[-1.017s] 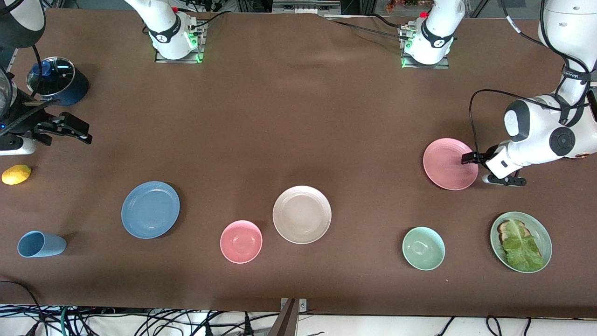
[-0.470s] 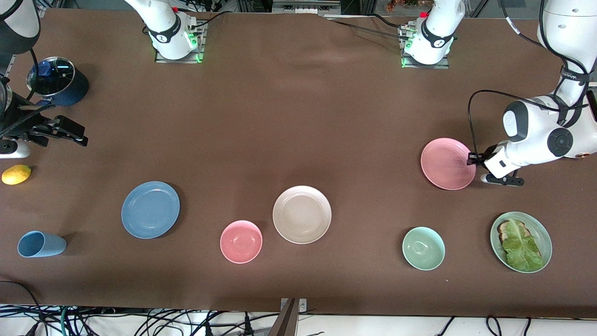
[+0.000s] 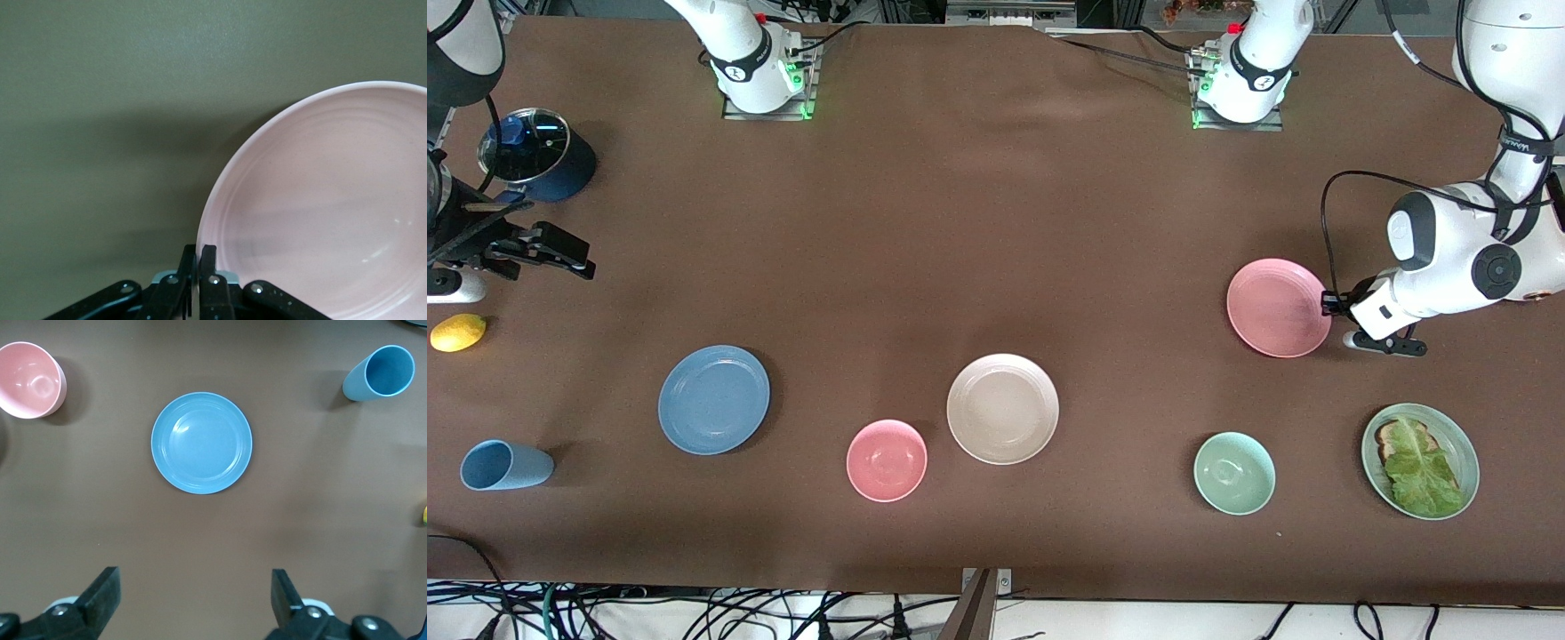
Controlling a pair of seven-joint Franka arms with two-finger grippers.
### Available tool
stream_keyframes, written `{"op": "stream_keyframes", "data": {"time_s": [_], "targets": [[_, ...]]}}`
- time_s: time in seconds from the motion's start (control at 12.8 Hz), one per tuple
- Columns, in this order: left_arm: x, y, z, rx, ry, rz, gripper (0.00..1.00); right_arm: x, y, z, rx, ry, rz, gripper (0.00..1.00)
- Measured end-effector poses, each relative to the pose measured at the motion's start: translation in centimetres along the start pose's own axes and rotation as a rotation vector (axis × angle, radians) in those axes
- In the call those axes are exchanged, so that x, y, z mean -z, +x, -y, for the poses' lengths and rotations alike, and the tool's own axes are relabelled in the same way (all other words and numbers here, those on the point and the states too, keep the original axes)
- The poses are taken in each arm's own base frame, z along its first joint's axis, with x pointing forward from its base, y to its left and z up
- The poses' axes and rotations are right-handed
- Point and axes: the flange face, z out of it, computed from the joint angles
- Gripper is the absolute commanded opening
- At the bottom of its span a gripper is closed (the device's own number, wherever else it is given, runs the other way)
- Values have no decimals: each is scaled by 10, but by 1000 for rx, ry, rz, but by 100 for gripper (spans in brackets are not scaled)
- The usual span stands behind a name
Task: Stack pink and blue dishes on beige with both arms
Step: 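Close the left gripper on the pink plate rim, then carry the pink plate onto the beige plate while the right gripper reaches the blue plate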
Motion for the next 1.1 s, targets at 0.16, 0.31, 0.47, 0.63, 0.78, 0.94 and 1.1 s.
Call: {"op": "stream_keyframes", "data": {"time_s": [0.16, 0.31, 0.47, 0.63, 0.78, 0.94, 1.1], "targets": [[34, 10, -5, -1, -22, 48, 0, -11, 4, -1, -1, 1, 19, 100], [72, 26, -28, 26, -60, 51, 0, -36, 14, -1, -2, 1, 42, 100], [94, 41, -64, 79, -94, 35, 0, -63, 30, -2, -2, 1, 27, 100], [102, 52, -104, 131, -121, 26, 0, -94, 47, -3, 0, 1, 8, 100], [109, 66, -141, 179, -162, 13, 0, -128, 60, -1, 13, -15, 7, 100], [119, 85, -192, 231, -220, 1, 0, -163, 73, -1, 31, -43, -5, 100], [123, 106, -254, 282, -238, -1, 0, -197, 79, -5, 29, -47, 11, 100]]}}
